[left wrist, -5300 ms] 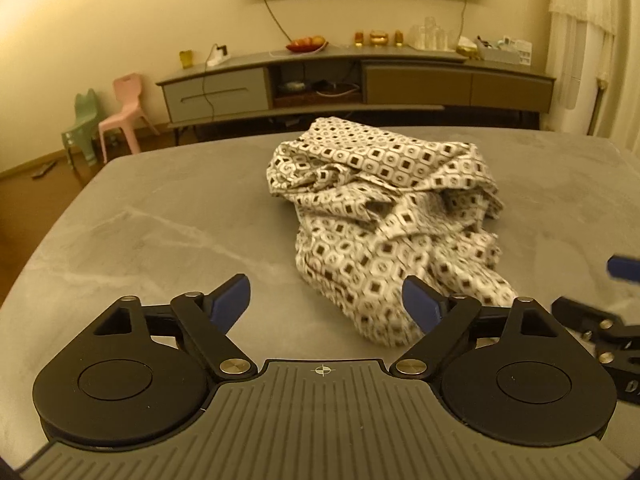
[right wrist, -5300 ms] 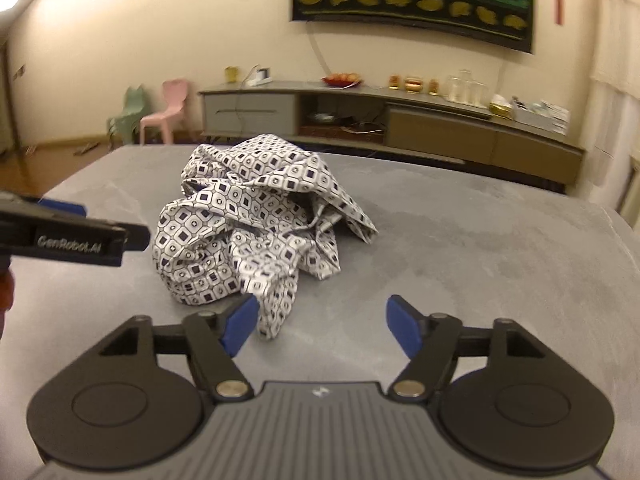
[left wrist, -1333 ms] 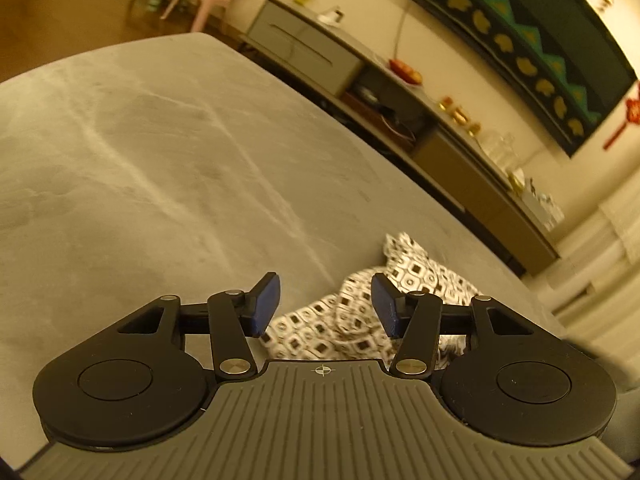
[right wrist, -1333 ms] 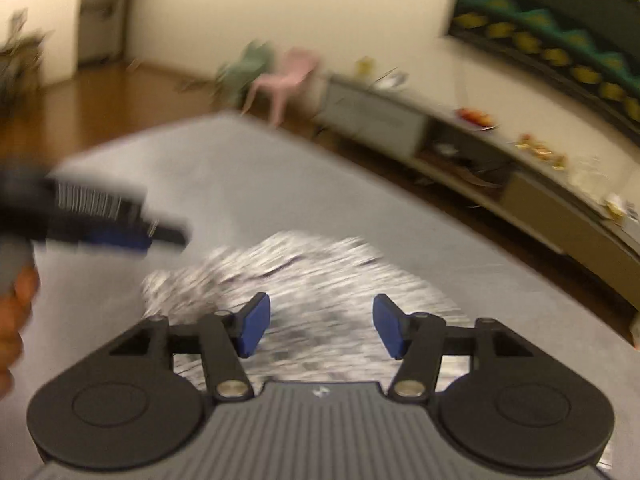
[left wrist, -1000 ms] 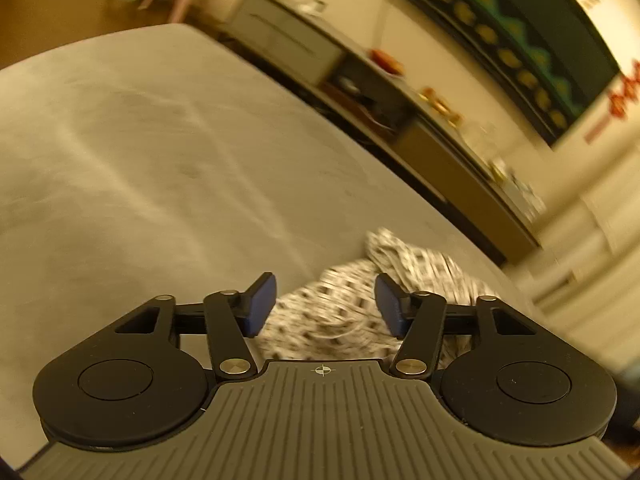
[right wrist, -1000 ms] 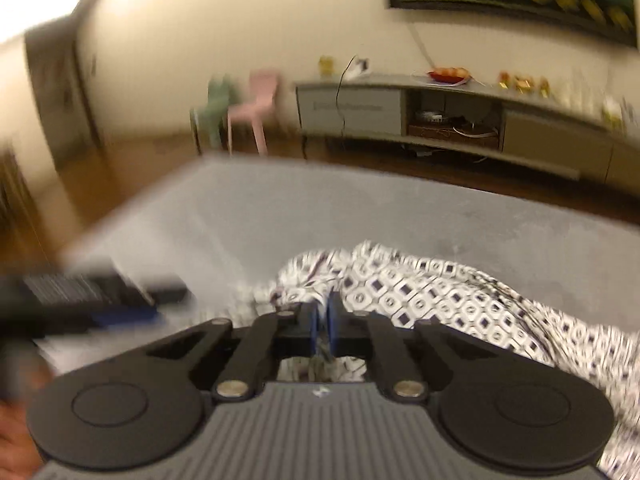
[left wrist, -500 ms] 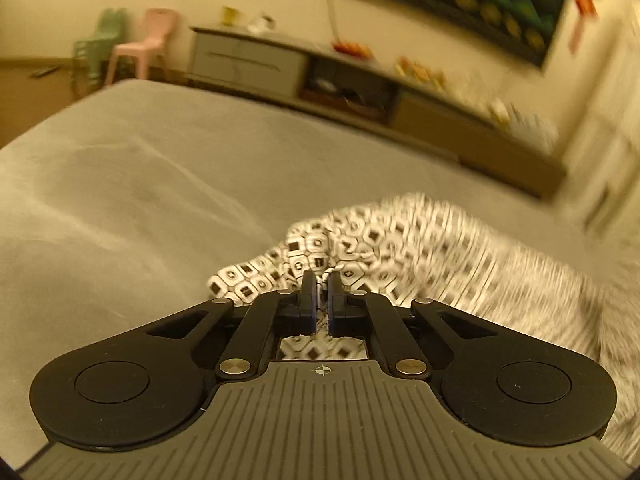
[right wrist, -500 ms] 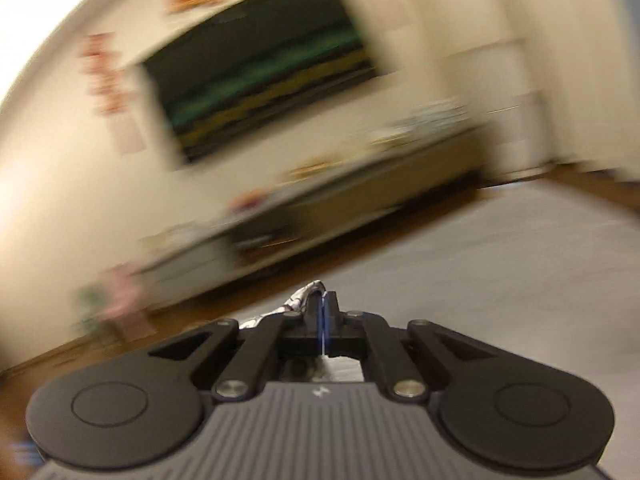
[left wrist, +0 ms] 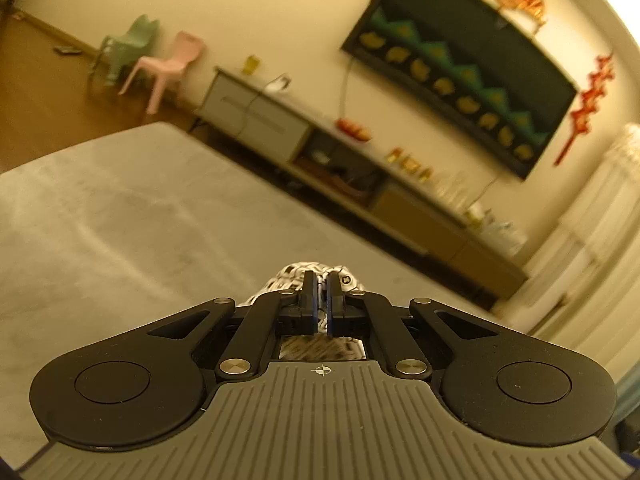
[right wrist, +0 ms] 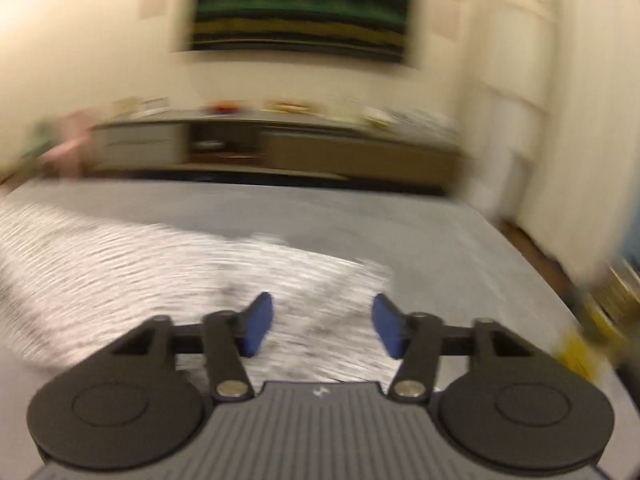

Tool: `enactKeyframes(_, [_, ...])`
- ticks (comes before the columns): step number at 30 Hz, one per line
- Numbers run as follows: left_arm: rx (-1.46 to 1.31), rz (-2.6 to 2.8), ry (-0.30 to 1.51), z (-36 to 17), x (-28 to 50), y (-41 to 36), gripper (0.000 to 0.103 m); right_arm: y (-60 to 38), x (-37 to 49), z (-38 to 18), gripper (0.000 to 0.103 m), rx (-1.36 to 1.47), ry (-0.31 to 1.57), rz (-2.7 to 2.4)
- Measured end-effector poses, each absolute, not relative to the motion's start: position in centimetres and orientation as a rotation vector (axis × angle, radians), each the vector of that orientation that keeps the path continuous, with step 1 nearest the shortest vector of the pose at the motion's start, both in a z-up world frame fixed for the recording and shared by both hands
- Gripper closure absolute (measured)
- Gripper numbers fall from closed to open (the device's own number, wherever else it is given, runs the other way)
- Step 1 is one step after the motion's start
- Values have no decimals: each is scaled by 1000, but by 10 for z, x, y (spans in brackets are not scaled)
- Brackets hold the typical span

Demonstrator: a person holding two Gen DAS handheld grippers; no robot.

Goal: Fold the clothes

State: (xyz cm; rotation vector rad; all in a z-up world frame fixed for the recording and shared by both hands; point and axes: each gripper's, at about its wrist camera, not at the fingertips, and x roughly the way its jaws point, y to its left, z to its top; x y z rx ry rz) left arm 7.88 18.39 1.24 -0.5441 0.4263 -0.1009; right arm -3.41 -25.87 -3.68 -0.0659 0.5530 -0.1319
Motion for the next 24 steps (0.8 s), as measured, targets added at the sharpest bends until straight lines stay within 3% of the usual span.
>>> enactKeyframes(1, [-551,-122,398,16,77,184,103,-244,-28,-36,31,-115,551,-53])
enactKeyframes(3, [-560,-154,337,26,72,185,103,-227,-11,-49,24,-214,591,61])
enactKeyframes(5, [-575,-155,292,34,66,191,103,-220,11,-68,27,-326,645,108])
enactKeyframes(6, [-592,-143,272,38,65,198,103,-217,19,-78,54,-384,675,102])
enactKeyframes(7, [-609,-130,252,43,64,206,103,-224,29,-87,102,-408,725,77])
enactKeyframes(11, [-690,-22,158,69,66,255,103,-272,36,-47,102,-226,657,19])
enactKeyframes(13, [-664,19,208,72,88,267,103,-291,33,-35,100,-163,653,94])
enactKeyframes(17, [-570,79,387,34,129,263,103,-298,38,-56,73,-236,751,160])
enactKeyframes(18, [-572,82,439,21,134,261,103,-297,40,-66,59,-273,785,168])
enactKeyframes(24, [-541,37,472,5,134,253,103,-278,46,-63,45,-277,745,260])
